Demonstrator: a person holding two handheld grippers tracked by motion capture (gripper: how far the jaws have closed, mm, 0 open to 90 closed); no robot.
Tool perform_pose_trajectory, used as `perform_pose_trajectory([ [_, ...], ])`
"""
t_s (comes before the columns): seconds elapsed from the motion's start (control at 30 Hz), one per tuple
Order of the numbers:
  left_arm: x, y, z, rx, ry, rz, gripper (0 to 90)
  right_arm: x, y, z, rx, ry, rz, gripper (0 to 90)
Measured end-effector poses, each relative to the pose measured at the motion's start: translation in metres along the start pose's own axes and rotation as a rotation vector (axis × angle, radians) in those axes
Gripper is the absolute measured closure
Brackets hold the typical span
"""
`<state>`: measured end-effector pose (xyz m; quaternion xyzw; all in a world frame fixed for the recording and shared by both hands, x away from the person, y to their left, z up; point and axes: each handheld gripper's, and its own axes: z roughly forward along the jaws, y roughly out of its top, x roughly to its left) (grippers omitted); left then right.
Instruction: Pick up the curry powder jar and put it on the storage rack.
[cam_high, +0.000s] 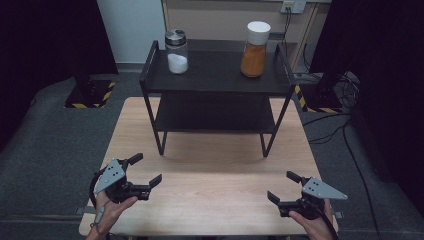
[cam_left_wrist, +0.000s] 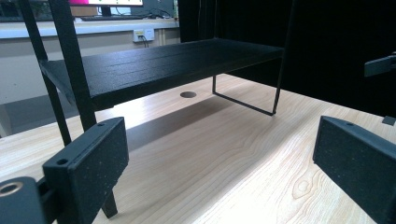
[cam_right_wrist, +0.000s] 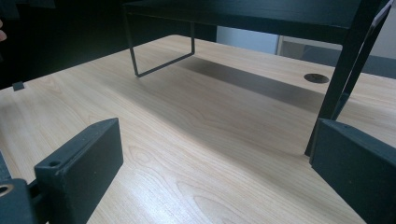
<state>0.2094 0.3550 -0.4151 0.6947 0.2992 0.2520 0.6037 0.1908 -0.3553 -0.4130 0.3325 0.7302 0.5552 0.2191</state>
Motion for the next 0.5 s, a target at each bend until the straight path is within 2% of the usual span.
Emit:
perform_pose_trajectory([
  [0.5, 0.0001, 0.0003, 0.0007, 0.002, -0.002, 0.0, 2.1, 0.0013, 0.0007, -0.0005, 0.004, 0.0, -0.013, 3.4],
])
